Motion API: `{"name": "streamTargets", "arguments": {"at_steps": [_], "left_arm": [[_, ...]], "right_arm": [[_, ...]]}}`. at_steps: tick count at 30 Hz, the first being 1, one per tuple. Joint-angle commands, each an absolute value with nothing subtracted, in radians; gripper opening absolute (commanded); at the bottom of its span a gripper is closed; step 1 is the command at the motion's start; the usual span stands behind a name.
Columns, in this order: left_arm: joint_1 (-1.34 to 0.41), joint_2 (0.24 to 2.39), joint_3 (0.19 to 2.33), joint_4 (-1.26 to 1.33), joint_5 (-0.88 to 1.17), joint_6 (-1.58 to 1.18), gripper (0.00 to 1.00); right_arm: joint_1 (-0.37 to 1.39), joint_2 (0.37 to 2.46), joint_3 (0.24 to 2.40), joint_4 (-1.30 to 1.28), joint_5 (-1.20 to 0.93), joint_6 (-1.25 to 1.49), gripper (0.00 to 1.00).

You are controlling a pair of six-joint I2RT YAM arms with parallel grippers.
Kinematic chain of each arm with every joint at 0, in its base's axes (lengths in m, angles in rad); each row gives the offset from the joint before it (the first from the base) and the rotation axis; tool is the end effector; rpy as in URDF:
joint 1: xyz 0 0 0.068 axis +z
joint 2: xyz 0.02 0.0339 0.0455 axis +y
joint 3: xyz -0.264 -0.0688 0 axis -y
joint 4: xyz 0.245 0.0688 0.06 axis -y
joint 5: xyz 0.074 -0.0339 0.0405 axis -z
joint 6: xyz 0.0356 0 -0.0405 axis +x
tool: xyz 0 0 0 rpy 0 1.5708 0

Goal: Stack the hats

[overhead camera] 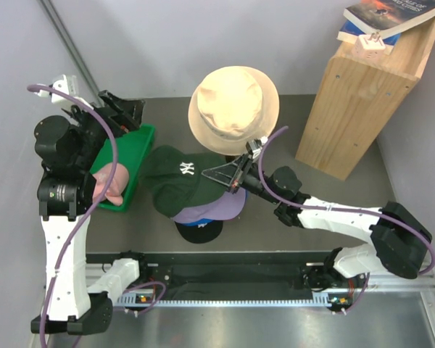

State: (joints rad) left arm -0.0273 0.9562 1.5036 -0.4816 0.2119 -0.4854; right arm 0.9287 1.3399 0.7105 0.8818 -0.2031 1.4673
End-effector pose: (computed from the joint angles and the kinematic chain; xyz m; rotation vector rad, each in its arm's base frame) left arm 0.1540 -0.0117 0.5151 -0.1774 1.5230 -0.5693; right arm 0.1729 0.2433 0.3020 0.2337 1.6758 2.0787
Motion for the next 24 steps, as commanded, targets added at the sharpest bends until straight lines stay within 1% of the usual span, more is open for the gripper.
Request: {"name": "streamTargets", "arguments": {"at_steps": [1,5,16,21,24], "left_arm": [[-0.029,0.960,1.520,-0.460,0.227,-0.465,0.99],[-0.029,0.960,1.517,-0.468,0.238,-0.453,0.99],[-0.029,0.957,1.499,-0.511,0.238,-0.416,0.99],[-0.029,0.948,1.470,-0.538,0.229,-0.408,0.99],[-0.029,0.946,1.456,-0.535,0.229,-0.411,0.99]], "right_arm": [[0.937,1.304,0.628,1.023,-0.160,1.401,0.00],[0.927,1.279,0.568,1.016,-0.141,1.373,0.00],[0.905,1.315,0.408,1.164,-0.074,1.379,0.00],[0.888,1.298,0.353,1.152,-0.061,1.355,0.00],[0.882,1.286,0.342,1.098,-0.055,1.327,0.00]]}}
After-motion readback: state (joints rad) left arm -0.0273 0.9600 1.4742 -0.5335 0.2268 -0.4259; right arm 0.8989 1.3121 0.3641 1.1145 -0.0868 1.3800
